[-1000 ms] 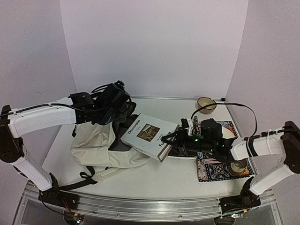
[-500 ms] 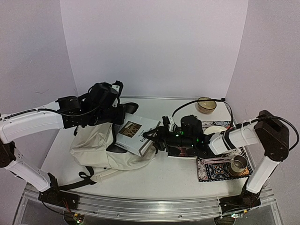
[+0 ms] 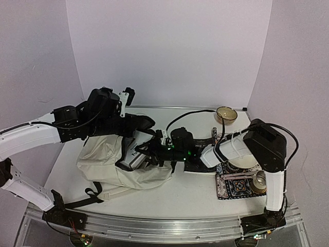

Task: Pack the student bag
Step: Place the book in the largest pocket of the bag, then adjust the book in the largest pocket of the bag.

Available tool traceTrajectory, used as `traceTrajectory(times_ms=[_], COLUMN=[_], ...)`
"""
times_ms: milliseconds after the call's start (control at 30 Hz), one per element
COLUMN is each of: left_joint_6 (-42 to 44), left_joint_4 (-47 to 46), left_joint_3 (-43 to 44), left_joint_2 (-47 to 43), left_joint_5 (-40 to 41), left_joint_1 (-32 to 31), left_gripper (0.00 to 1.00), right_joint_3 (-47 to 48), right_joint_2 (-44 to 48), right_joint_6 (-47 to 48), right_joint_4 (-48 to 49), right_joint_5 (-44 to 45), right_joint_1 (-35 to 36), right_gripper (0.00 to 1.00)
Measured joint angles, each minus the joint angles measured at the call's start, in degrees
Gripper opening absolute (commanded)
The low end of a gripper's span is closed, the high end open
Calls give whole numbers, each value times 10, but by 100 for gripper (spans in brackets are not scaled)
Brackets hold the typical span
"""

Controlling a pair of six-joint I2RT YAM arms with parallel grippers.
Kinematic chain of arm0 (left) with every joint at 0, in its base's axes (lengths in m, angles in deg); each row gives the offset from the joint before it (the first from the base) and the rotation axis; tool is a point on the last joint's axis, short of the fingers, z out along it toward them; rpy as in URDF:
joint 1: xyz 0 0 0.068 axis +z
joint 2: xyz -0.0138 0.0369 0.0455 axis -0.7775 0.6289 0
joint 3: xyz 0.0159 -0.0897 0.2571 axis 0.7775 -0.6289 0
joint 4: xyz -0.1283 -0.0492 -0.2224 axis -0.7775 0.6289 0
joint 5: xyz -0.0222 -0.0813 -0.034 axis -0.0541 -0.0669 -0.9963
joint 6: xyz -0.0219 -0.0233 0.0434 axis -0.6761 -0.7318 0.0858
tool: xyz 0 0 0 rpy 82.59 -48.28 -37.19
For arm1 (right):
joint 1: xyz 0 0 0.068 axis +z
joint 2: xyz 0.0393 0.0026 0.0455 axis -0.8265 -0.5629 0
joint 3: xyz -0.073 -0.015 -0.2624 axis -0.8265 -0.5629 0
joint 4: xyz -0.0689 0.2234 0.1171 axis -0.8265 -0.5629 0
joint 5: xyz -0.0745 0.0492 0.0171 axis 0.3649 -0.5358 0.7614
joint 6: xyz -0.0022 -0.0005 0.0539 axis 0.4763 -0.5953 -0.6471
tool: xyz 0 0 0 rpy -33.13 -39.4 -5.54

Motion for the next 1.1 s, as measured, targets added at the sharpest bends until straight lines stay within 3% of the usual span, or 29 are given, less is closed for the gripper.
traceTrajectory(times_ms=[233, 467, 767, 1100], left_joint_6=[-3, -15, -22, -22], left_joint_4=[-12, -33, -34, -32], left_joint_3=[-23, -70, -94, -94], left_joint_2=[-33, -69, -87, -96], left_joint_5=[-13, 18, 62, 72], left_joint_1=[0, -2, -2, -1], left_gripper=[0, 0, 0, 0], right_joint_3=[107, 114, 83, 58], right_joint_2=[-63, -70, -19, 11], right_joint_6=[31, 64, 127, 174], right_joint_4=[-74, -138, -214, -287], right_joint_5=[37, 51, 56, 64], right_joint_1=[22, 25, 25, 25], right_gripper=[64, 88, 93, 88])
